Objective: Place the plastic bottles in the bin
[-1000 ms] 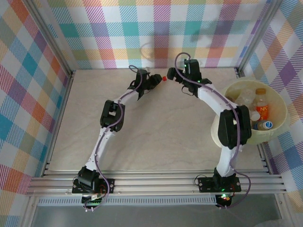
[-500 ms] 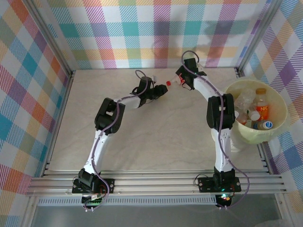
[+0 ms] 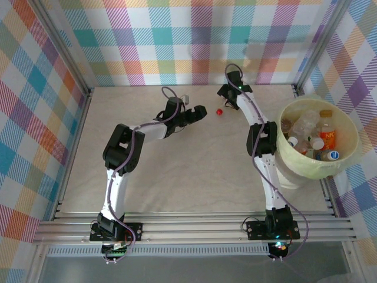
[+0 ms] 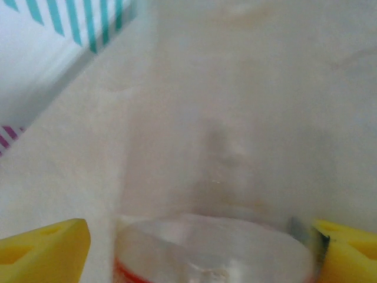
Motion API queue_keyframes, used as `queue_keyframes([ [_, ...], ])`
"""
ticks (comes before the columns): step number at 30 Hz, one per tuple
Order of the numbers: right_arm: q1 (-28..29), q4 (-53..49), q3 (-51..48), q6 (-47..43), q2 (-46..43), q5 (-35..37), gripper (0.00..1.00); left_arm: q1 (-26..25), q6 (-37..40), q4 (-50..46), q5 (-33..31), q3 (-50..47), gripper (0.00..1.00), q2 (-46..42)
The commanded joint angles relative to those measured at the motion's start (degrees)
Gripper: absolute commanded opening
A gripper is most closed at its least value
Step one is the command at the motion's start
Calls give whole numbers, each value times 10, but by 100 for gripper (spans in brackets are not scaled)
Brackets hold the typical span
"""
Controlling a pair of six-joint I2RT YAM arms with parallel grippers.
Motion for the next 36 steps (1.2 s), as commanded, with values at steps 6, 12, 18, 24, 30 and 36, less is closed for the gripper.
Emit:
queue_keyframes([
  [6,7,61,-296,-85,-176,-30,64,3,35,8,-49,-73,100,-95],
  [12,29,151,-452,-175,-299,-54,50,3,27,7,-47,-121,100,-142],
  [18,74,219,-580,-245,-423,-84,43,1,29,-8,-58,-192,100,-231],
  [24,119,288,-708,-270,-566,-111,43,-26,32,-43,-92,-248,100,-324],
  [30,144,311,-792,-285,-690,-142,41,-77,39,-75,-139,-278,100,-401],
  [36,146,270,-821,-316,-830,-141,40,-100,27,-69,-154,-294,100,-459],
])
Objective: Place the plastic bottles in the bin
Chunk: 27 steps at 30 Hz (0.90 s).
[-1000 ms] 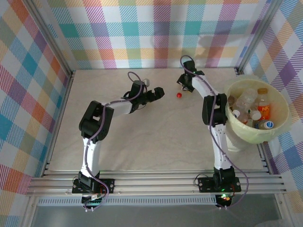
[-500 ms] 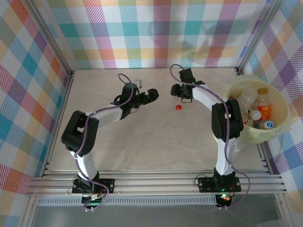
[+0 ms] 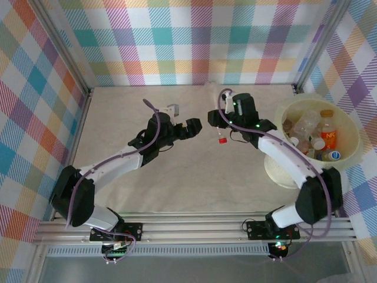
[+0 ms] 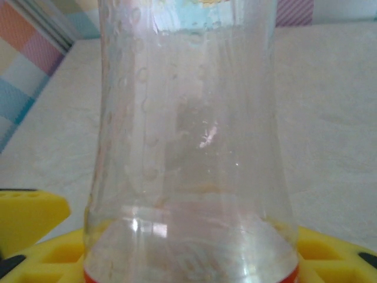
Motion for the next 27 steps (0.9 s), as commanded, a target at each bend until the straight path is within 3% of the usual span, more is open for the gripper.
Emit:
queue_keyframes([
  [1,2,-14,1,-34,-82,3,39,-7,1,-4,-23,-4,100,-31],
  [6,2,-77,32,-62,-180,52,39,-27,1,5,-20,17,100,-22],
  [13,-25,-192,113,-162,-243,219,38,-63,1,7,-9,72,100,36],
  [18,-124,-270,171,-195,-242,256,40,-70,1,7,-15,101,100,64],
  [22,-222,-345,206,-174,-217,333,41,-70,9,-6,-16,121,100,74],
  [27,-320,-311,149,-162,-232,365,42,-70,26,-31,-23,129,100,72],
])
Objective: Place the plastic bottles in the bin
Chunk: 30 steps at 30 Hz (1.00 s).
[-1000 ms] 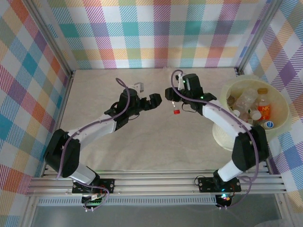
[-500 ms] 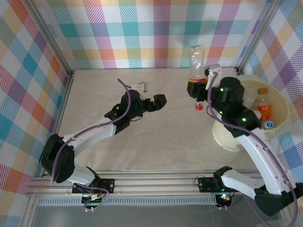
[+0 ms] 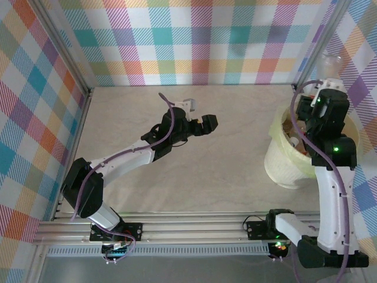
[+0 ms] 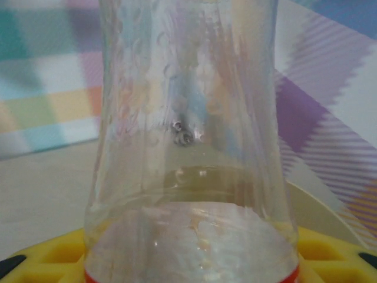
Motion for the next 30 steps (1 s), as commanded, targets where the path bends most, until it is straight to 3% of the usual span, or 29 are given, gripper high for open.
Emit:
queue_keyframes([
  [1,-54,-7,-28,8,-8,48,43,-4,25,-26,-9,22,100,-2],
  [4,-90,-15,-43,29,-3,47,44,-4,34,-45,-9,26,100,-6],
  [9,-103,-46,-74,62,9,47,50,-4,40,-60,-18,23,100,-13],
  [15,-107,-116,-54,108,30,46,69,-4,41,-74,-21,29,100,-15],
  [17,-107,-146,-31,120,37,56,81,-4,40,-74,-22,29,100,-16],
  [21,-110,-173,-2,129,55,84,91,-4,38,-74,-26,29,100,-15],
  [25,-116,-153,3,132,69,63,91,-4,39,-80,-26,35,100,-13],
  [30,-124,-161,13,138,113,58,79,-4,42,-94,-29,40,100,-12],
])
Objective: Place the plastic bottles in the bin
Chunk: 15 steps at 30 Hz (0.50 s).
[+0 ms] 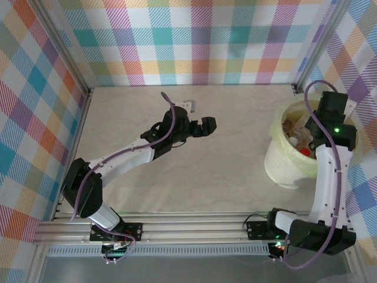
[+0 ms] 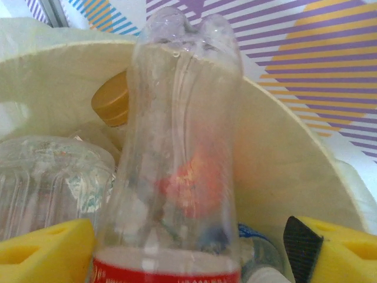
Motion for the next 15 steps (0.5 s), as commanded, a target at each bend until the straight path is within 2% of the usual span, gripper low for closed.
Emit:
queue_keyframes([
  [1,-10,-18,14,16,28,13,78,-3,15,-18,-11,19,100,-12],
  [10,-26,-30,-42,31,12,30,68,-4,20,-32,-13,30,100,-6],
  [13,-28,-46,-23,35,10,29,70,-4,22,-37,-13,34,100,-5],
  [15,-28,-54,-1,32,7,20,77,-4,25,-38,-19,33,100,-9],
])
